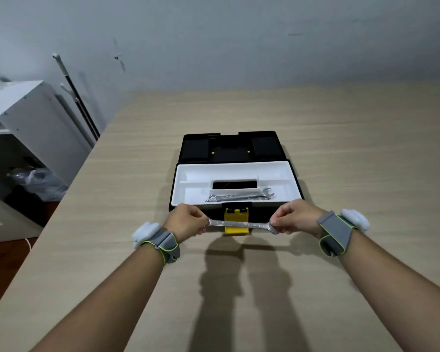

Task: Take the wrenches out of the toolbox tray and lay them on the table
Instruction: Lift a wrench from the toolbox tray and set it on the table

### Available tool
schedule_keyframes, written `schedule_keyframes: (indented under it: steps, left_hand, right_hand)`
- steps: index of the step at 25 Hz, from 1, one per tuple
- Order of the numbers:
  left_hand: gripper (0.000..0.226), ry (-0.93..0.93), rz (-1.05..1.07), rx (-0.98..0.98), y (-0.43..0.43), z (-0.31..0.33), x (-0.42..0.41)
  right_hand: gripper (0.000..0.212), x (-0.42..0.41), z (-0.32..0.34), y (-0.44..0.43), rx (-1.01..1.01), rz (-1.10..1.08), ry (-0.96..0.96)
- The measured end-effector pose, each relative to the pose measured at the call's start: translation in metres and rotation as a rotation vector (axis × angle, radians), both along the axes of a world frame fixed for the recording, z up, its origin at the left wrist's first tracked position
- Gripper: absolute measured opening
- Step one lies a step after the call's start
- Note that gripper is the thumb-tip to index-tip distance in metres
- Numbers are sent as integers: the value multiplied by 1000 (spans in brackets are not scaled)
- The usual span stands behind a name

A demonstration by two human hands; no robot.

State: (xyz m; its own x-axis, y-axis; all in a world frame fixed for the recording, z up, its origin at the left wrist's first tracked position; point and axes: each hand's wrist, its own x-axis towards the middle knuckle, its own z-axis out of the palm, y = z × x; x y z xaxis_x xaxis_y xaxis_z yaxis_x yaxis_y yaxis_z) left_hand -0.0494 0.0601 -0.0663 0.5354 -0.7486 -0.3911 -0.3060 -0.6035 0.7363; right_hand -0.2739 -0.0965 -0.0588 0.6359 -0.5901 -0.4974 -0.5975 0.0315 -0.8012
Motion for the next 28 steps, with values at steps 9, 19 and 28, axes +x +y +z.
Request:
schedule_keyframes:
  steps: [9, 19, 28]
  left_hand:
    - [24, 88, 193, 110, 21, -60, -17]
    - [11, -38, 240, 86, 15, -82, -25]
    - [10, -76, 235, 70, 14, -82, -24]
  right_hand:
    - [27, 0, -79, 34, -89, -192, 36]
    - [19, 10, -96, 47, -322, -272, 153]
    - [19, 16, -95, 49, -469, -244, 242]
